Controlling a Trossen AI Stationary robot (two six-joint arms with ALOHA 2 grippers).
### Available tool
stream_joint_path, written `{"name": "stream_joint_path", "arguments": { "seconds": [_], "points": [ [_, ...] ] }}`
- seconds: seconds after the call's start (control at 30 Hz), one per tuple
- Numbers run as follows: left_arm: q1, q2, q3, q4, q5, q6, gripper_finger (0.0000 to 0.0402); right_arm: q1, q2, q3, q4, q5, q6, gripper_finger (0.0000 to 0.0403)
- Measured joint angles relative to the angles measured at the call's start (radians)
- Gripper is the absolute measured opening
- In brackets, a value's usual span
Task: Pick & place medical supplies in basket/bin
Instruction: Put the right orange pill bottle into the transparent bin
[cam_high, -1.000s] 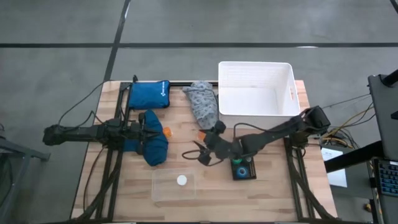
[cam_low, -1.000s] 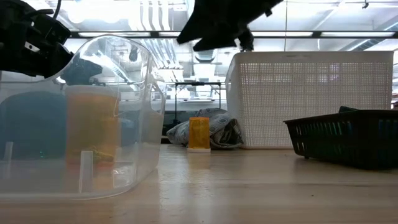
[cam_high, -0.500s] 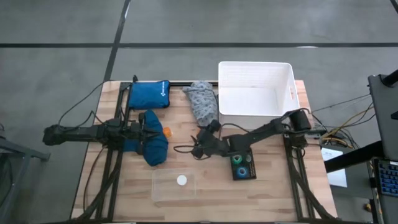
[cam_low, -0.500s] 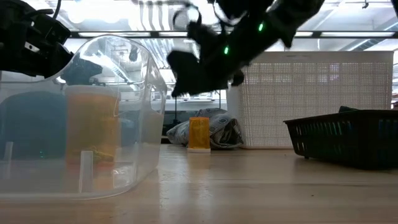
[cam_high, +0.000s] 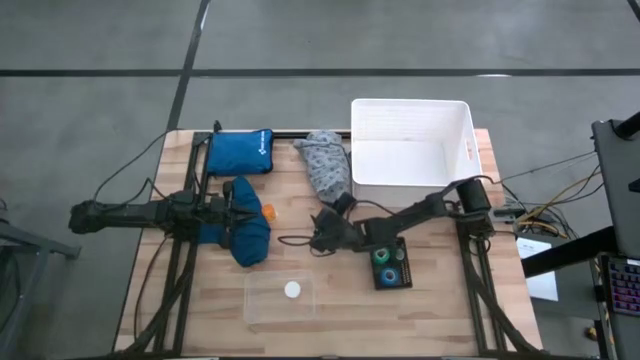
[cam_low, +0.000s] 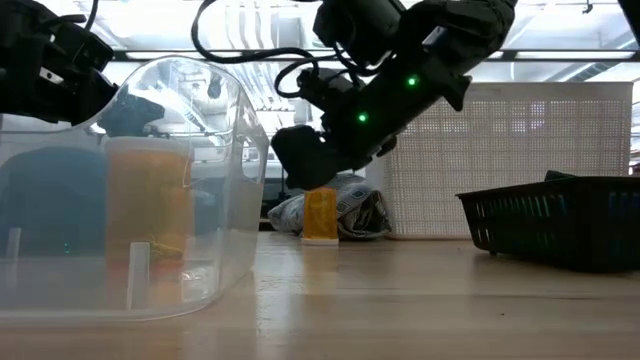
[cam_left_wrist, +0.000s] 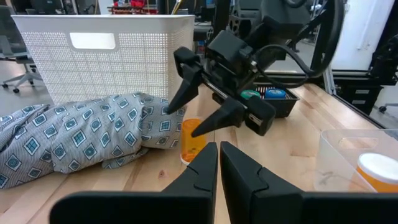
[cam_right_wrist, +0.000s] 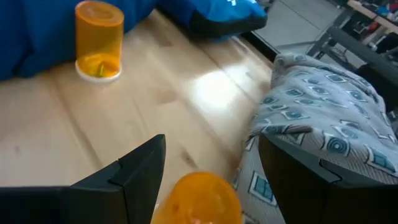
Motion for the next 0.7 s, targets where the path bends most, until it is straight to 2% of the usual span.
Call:
{"name": "stream_joint_path", "arguments": {
  "seconds": [0.3, 0.7],
  "points": [
    [0.0, 0.0, 0.0, 0.0, 0.0, -0.001, 0.0026, 0.025, -0.002, -0.001, -0.127, -0.039, 0.044, 0.0256],
    [0.0, 0.0, 0.0, 0.0, 0.0, -0.003, 0.0026, 0.003, -0.002, -0.01, -0.133, -0.107, 0.046, 0.0256]
  ]
}}
